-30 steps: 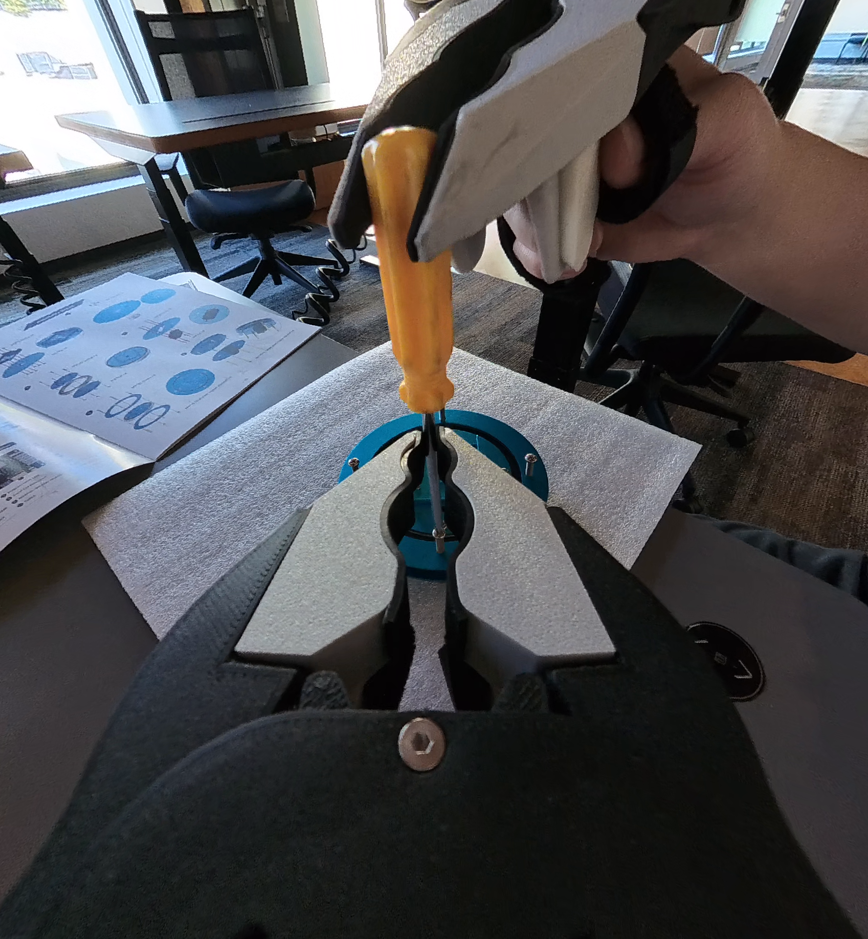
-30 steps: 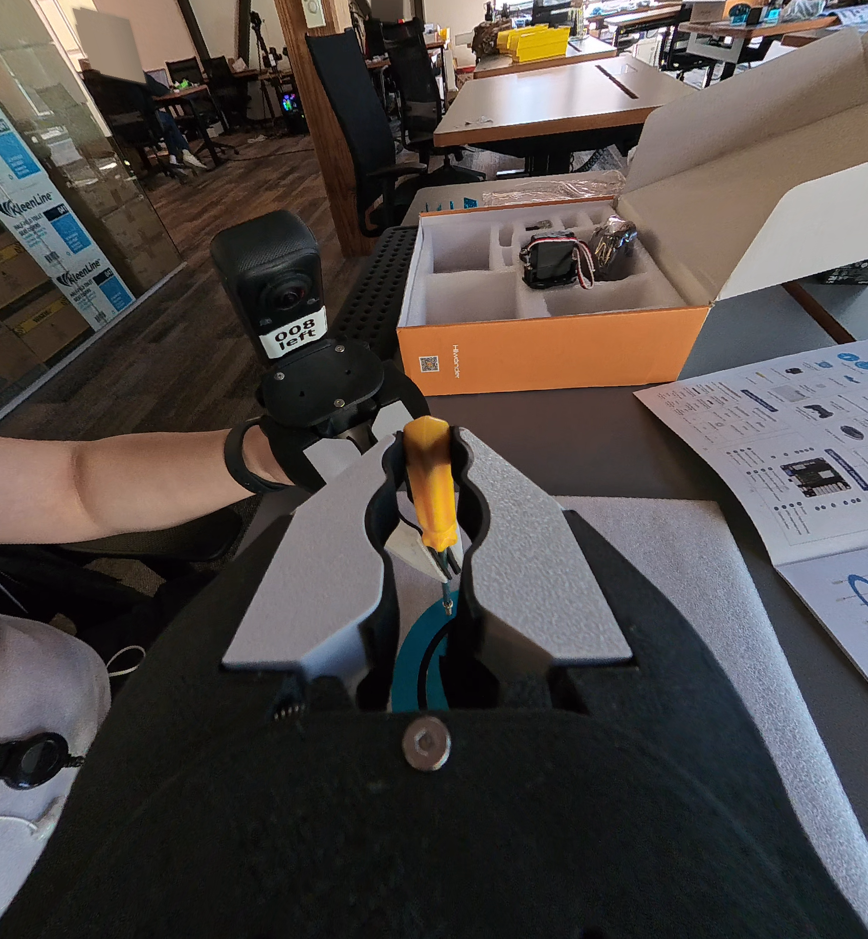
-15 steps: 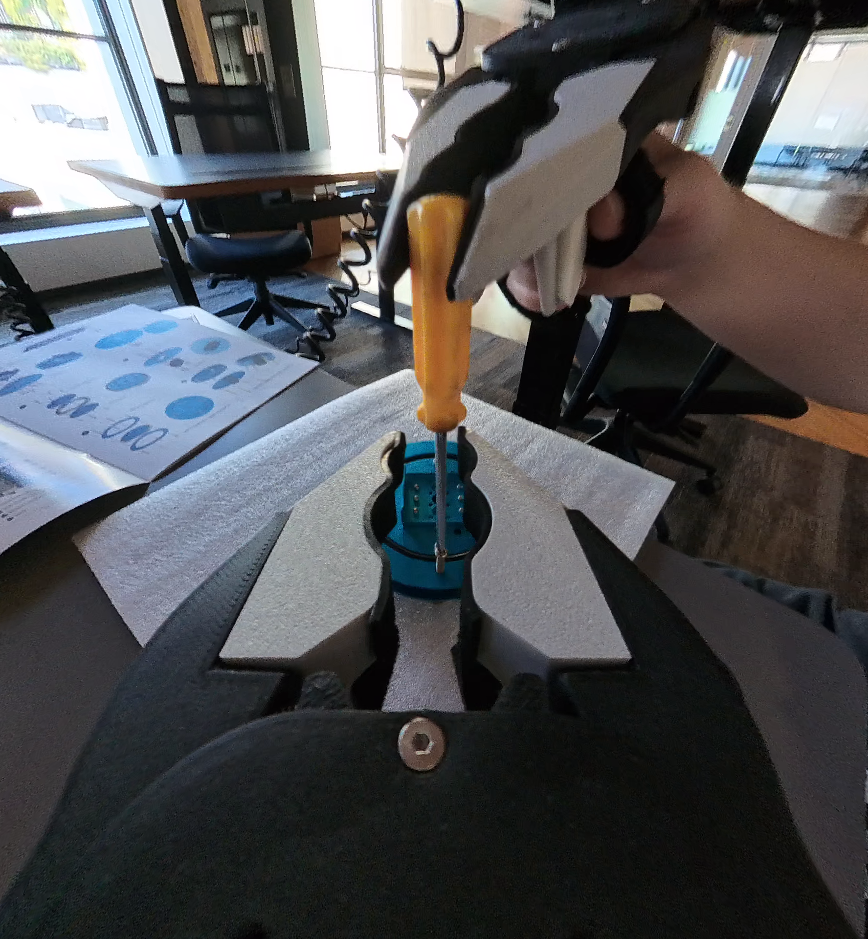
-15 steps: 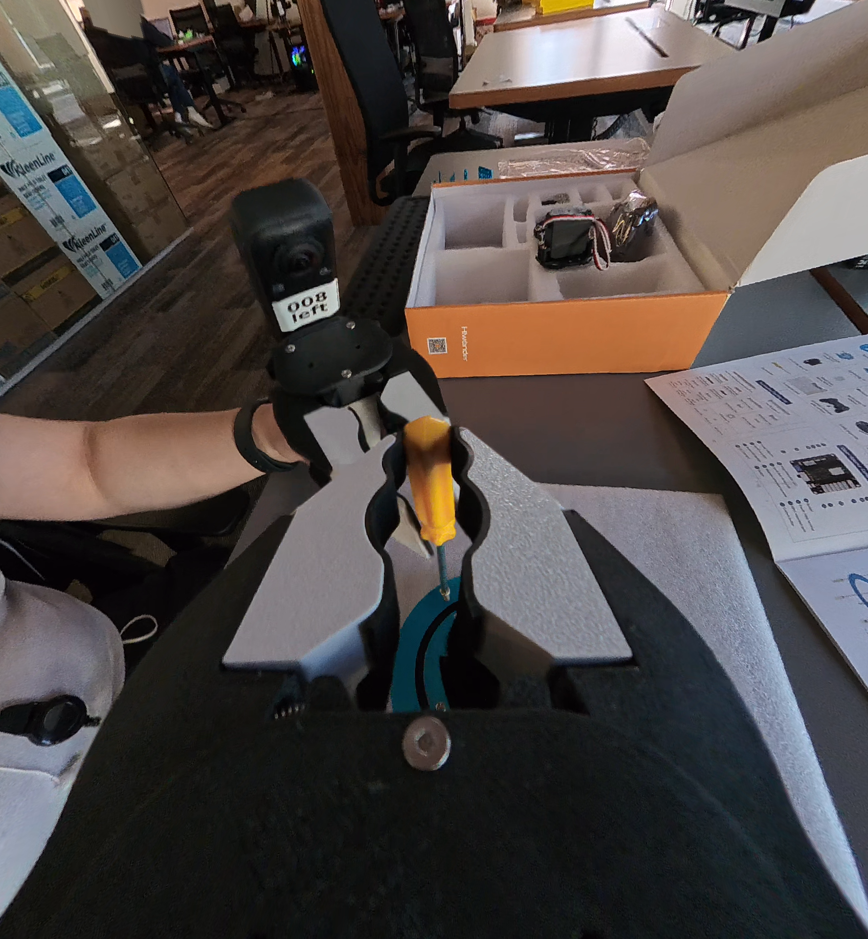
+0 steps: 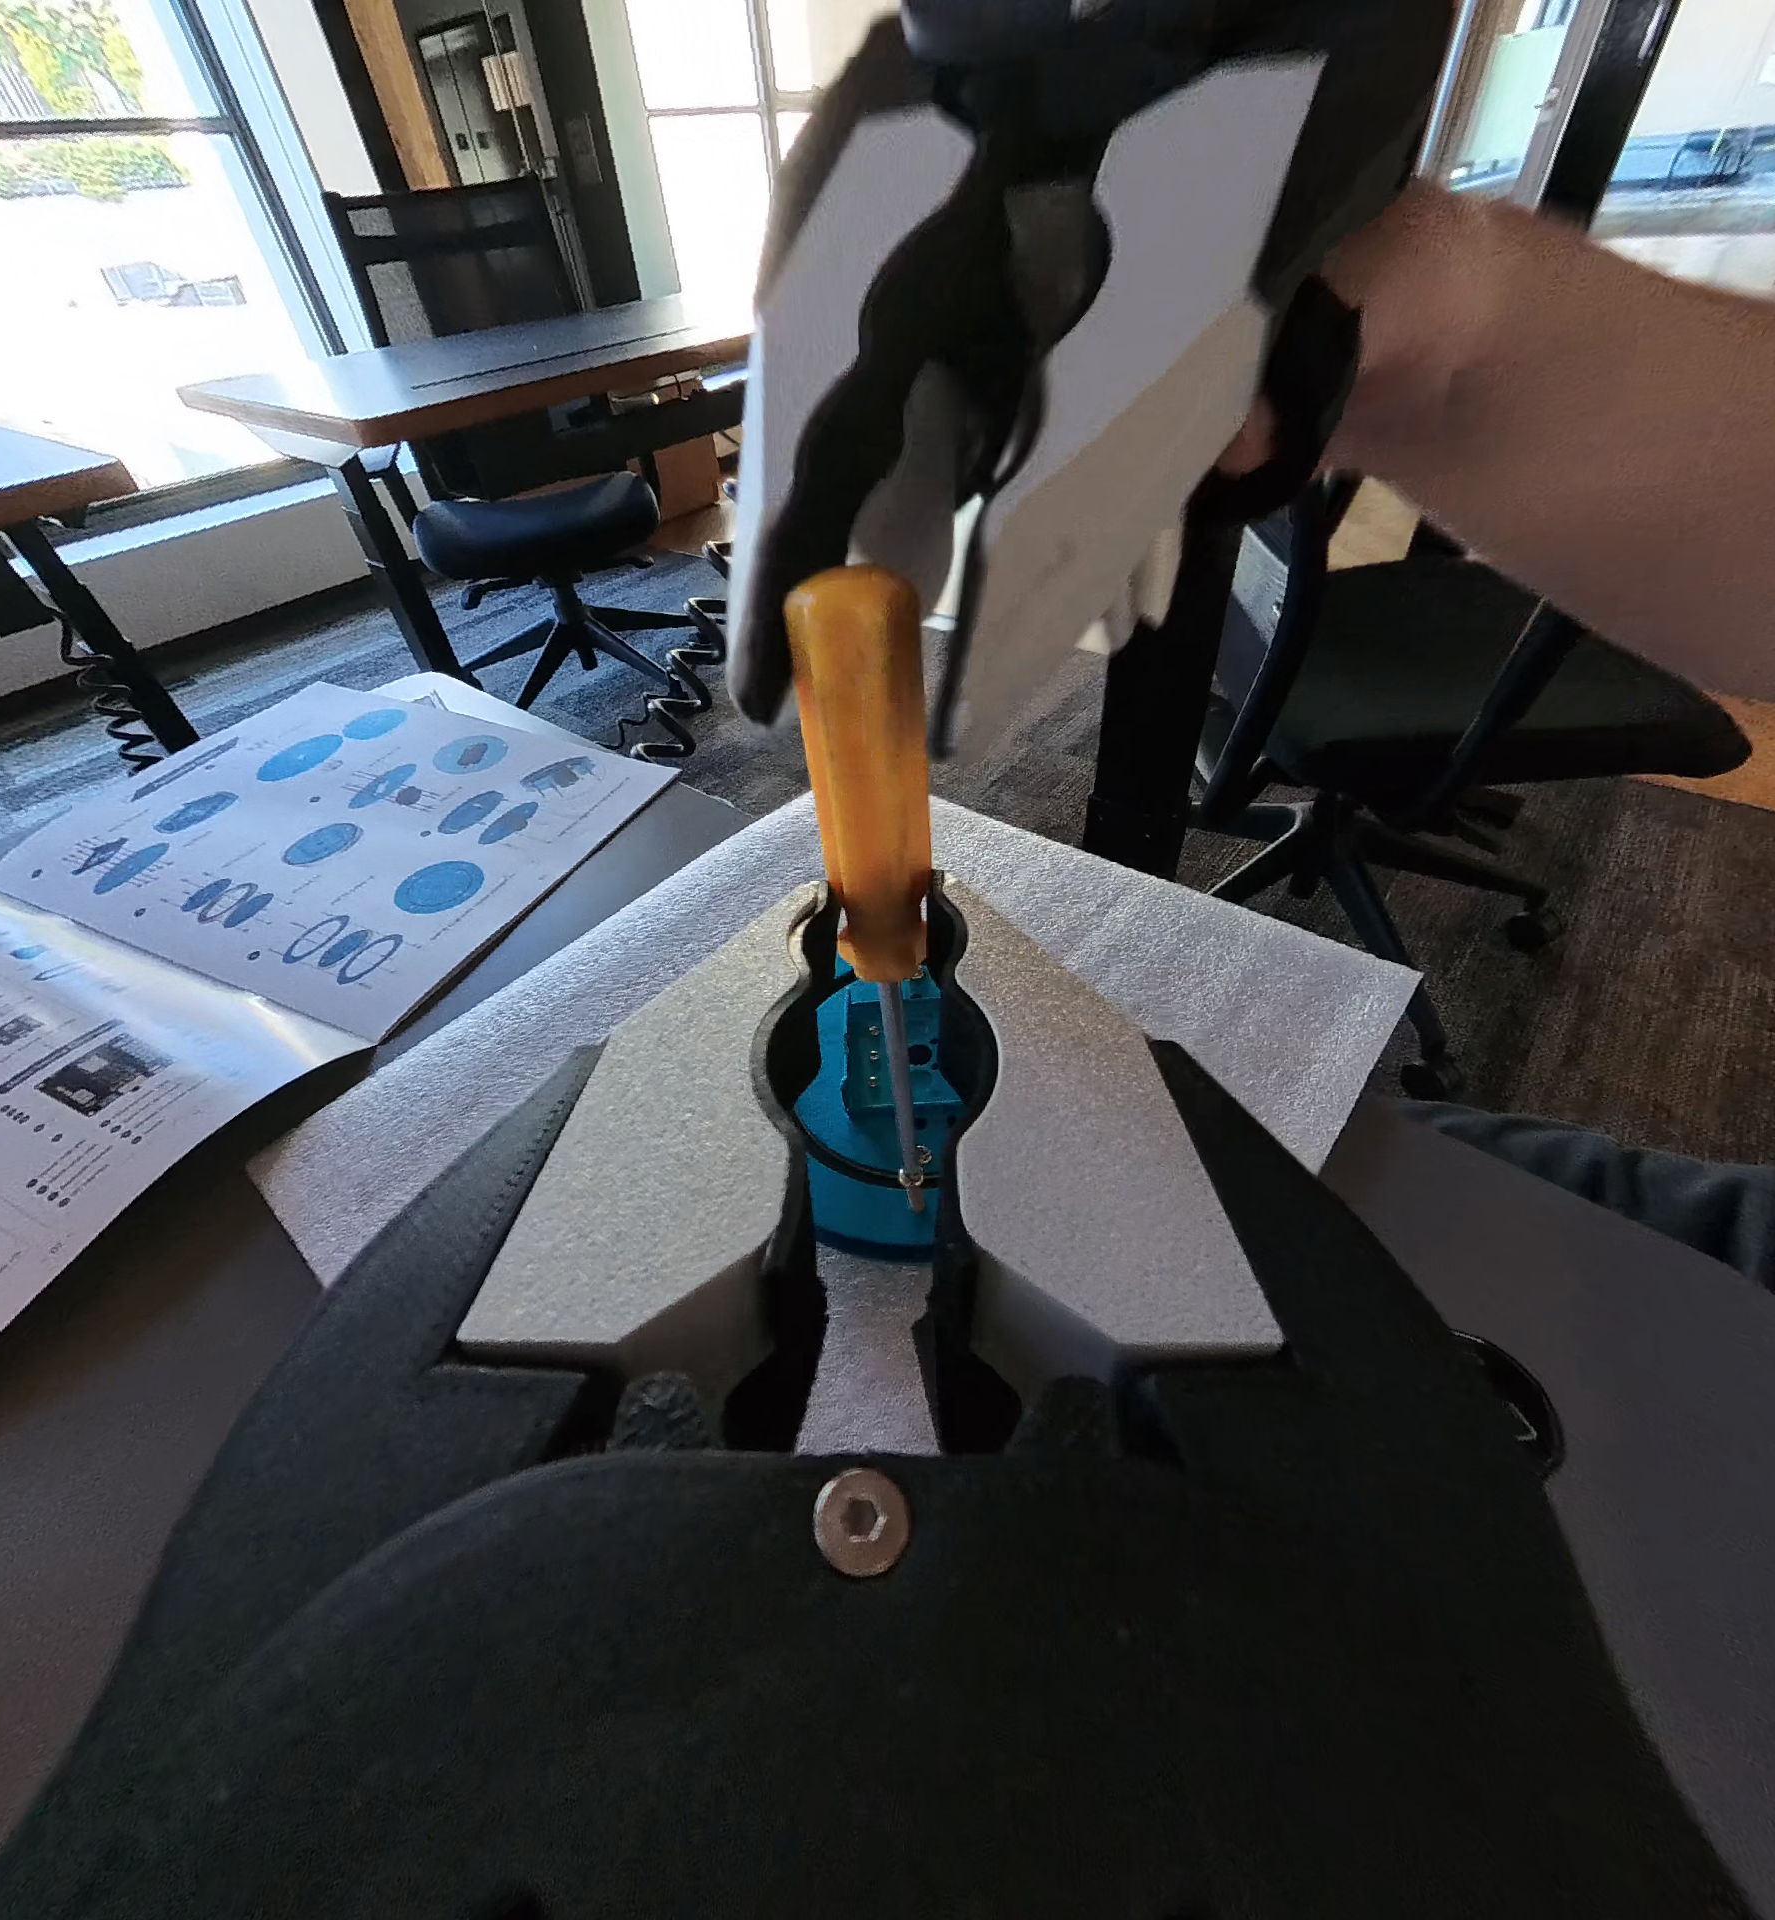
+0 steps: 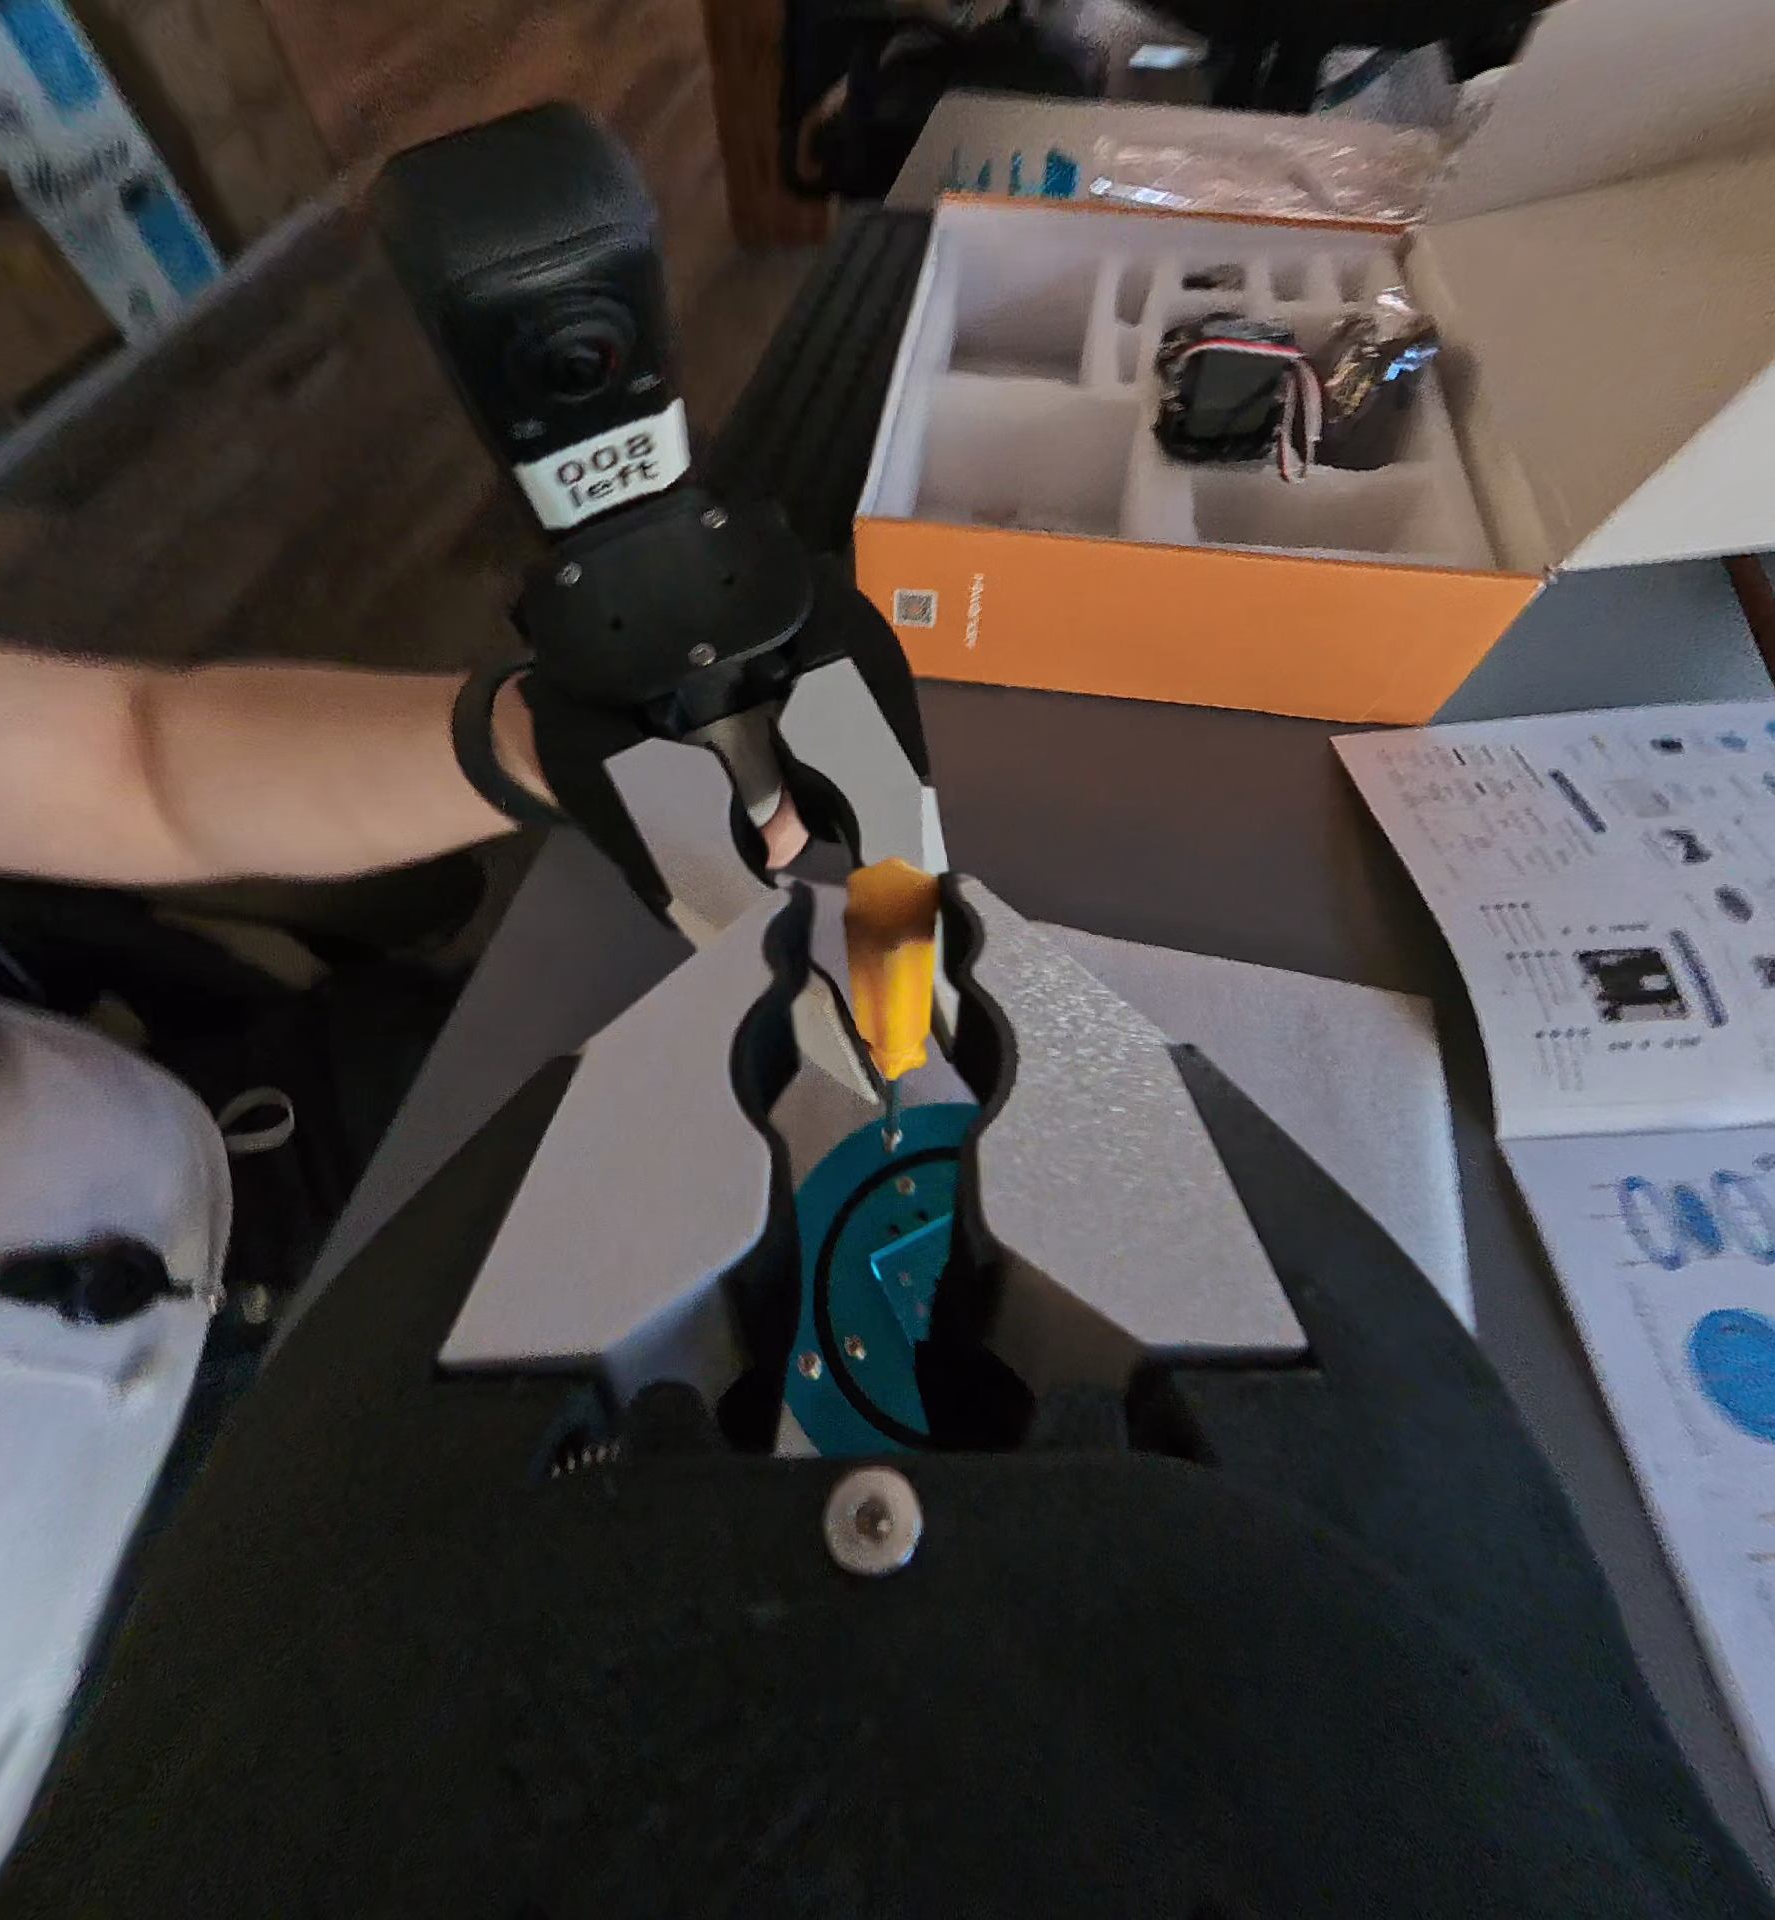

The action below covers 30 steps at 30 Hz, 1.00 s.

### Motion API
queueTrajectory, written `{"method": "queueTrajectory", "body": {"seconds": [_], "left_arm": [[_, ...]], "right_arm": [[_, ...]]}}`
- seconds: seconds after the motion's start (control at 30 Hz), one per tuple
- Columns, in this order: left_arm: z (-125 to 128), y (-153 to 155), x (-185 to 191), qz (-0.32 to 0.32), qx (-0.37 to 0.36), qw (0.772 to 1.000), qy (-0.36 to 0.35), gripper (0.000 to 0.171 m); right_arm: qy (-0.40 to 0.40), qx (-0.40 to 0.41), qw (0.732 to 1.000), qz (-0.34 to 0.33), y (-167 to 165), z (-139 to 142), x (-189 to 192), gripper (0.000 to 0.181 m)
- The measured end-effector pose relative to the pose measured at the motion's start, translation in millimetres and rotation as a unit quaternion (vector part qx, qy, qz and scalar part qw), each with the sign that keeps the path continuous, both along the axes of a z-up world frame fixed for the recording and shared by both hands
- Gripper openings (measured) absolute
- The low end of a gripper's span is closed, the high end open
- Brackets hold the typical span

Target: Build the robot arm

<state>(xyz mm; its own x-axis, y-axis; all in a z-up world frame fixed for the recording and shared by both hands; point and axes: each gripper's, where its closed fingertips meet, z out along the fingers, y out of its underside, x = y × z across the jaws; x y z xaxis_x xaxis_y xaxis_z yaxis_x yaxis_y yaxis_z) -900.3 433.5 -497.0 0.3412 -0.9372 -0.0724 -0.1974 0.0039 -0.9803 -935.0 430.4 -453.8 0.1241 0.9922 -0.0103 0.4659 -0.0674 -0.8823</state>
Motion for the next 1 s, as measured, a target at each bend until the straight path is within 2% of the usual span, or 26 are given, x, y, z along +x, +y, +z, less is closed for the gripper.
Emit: {"method": "queueTrajectory", "body": {"seconds": [0.03, 0.13, 0.2, 0.23, 0.3, 0.37, 0.5, 0.6, 0.67, 0.73, 0.8, 0.9, 1.0], "left_arm": [[0, 0, 0, 0.001, 0.004, 1.0, 0.001, 0.015], [0, -1, 0, -0.005, 0.005, 1.0, 0.0, 0.014], [0, -2, -1, -0.009, 0.005, 1.0, 0.001, 0.014], [0, -2, -1, -0.01, 0.005, 1.0, 0.003, 0.015], [0, -2, -2, -0.012, 0.005, 1.0, 0.005, 0.015], [-1, 0, -4, -0.009, 0.004, 1.0, 0.006, 0.015], [0, 2, -5, 0.001, 0.001, 1.0, 0.004, 0.014], [0, 1, -4, -0.003, 0.0, 1.0, -0.002, 0.014], [0, 1, -2, -0.006, 0.002, 1.0, -0.003, 0.013], [0, 1, -3, -0.006, 0.005, 1.0, -0.001, 0.013], [0, 0, -3, -0.009, 0.005, 1.0, -0.002, 0.013], [0, -1, -5, -0.014, 0.001, 1.0, -0.005, 0.014], [0, -2, -3, -0.013, 0.0, 1.0, -0.005, 0.014]], "right_arm": [[-0.026, 0.023, 0.999, 0.025, -3, 4, 0, 0.032], [-0.154, 0.108, 0.977, 0.102, -10, 2, 8, 0.036], [-0.231, 0.13, 0.956, 0.123, -7, -3, 13, 0.032], [-0.243, 0.125, 0.954, 0.123, -7, -2, 9, 0.029], [-0.255, 0.114, 0.954, 0.113, -3, -2, 4, 0.02], [-0.257, 0.104, 0.956, 0.098, 0, -3, 2, 0.019], [-0.26, 0.05, 0.964, 0.015, 8, -3, 4, 0.019], [-0.29, 0.023, 0.956, -0.041, 8, -4, 10, 0.019], [-0.313, 0.032, 0.949, -0.034, 6, -4, 12, 0.019], [-0.323, 0.074, 0.943, 0.011, 4, -5, 13, 0.024], [-0.328, 0.097, 0.939, 0.037, 5, -7, 14, 0.02], [-0.317, 0.065, 0.946, 0.037, 3, -8, 13, 0.016], [-0.329, 0.005, 0.944, -0.009, 3, -9, 18, 0.016]]}}
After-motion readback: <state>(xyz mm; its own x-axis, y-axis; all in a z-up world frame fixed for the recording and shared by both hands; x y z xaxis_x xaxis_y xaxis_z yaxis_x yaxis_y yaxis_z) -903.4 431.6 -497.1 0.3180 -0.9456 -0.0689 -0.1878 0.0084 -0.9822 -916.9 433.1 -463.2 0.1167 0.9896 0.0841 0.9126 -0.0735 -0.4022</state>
